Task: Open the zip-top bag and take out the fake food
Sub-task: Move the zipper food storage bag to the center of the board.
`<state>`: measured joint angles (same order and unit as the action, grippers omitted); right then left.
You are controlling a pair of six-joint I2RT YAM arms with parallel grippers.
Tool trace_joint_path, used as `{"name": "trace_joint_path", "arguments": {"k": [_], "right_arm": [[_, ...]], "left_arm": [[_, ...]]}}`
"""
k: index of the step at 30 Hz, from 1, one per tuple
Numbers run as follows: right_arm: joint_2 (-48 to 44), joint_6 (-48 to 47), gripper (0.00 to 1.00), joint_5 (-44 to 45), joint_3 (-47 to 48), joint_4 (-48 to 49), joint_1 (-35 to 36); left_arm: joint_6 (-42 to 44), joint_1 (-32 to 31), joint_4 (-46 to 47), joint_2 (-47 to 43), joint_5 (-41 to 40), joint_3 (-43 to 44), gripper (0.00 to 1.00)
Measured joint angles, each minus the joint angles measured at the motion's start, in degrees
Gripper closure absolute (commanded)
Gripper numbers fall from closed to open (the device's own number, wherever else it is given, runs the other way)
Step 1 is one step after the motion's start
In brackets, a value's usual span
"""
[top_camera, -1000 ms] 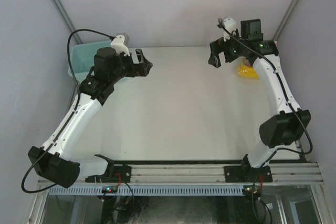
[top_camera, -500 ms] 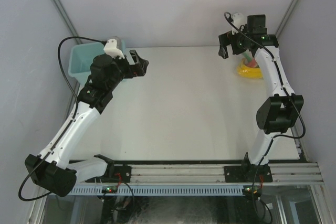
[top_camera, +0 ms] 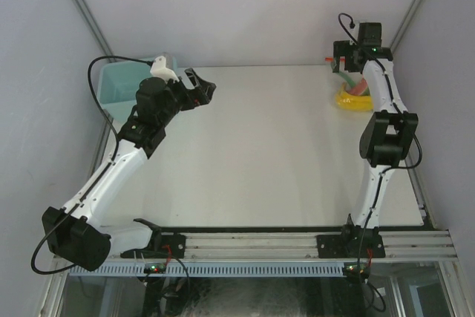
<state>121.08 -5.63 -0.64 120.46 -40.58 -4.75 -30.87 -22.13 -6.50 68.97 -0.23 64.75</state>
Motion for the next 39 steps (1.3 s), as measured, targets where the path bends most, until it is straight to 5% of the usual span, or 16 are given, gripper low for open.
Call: {"name": "trace_joint_path", "arguments": {"k": [10,17,21,29,39], "right_arm": [[11.2,3.0,0.11,7.9,0.9,1.3,2.2],[14.8,1.7,0.28,10.7,1.0,2.5,2.9],[16.0,0.9,0.43,11.2,1.3,2.8,2.9],[16.1,0.0,0.98,11.0,2.6,3.2,3.0],[16.1,-0.8,1.0,4.7,2.6,1.8,3.1]], "left_arm": [[-0.7,0.0,-0.4,-0.8,-1.6,-1.4,0.02],[-1.2,0.0,-0.5,-0.8,-2.6,-1.4,0.02],[-1.6,0.0,-0.5,-0.5,-2.6,-1.4,0.03],[-2.1,0.0,-0.5,1.3,-2.6,-1.4,0.03],[-2.1,0.3,-0.5,1.9,-2.6,-1.4,0.03]]}}
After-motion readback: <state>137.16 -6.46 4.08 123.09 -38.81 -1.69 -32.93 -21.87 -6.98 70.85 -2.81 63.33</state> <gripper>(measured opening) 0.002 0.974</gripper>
